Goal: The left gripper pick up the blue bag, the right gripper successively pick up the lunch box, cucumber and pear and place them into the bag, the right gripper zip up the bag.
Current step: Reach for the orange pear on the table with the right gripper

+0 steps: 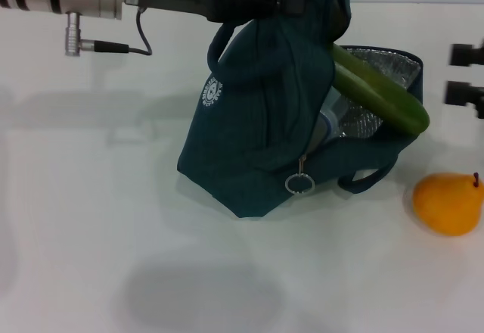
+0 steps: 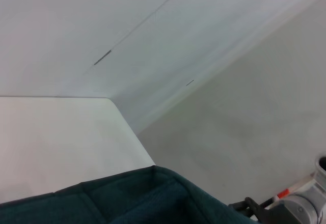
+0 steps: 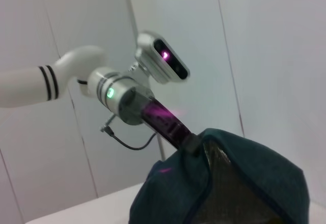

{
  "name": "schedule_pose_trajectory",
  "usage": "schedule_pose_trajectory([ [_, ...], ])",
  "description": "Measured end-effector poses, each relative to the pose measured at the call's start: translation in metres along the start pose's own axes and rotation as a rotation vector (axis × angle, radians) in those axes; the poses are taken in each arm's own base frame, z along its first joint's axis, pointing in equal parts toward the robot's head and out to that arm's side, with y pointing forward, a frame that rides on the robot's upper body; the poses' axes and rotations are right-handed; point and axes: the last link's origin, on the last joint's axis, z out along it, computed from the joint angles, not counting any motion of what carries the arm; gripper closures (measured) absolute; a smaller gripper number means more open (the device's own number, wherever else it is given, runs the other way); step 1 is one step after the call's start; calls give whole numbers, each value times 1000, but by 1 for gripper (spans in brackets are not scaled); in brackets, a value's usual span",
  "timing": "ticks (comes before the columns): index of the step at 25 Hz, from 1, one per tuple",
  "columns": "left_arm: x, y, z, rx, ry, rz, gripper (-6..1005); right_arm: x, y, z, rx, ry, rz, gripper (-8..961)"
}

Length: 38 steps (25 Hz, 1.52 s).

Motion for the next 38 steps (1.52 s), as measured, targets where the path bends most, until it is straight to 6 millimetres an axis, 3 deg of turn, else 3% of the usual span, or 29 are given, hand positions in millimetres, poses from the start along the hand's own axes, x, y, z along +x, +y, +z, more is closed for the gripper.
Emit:
schedule_pose_trajectory([
  [10, 2, -3, -1, 20, 16, 5, 938, 43, 24, -38, 39, 60, -47, 306],
  [20, 1, -4, -2, 25, 17, 4, 938, 76, 23, -44, 134, 148, -13, 356],
  [37, -1, -7, -4, 35, 28, -4, 937, 85, 19, -43, 166, 167, 17, 441],
  [38, 0, -8, -4, 36, 28, -4, 937, 85, 19, -43, 168, 168, 18, 481],
])
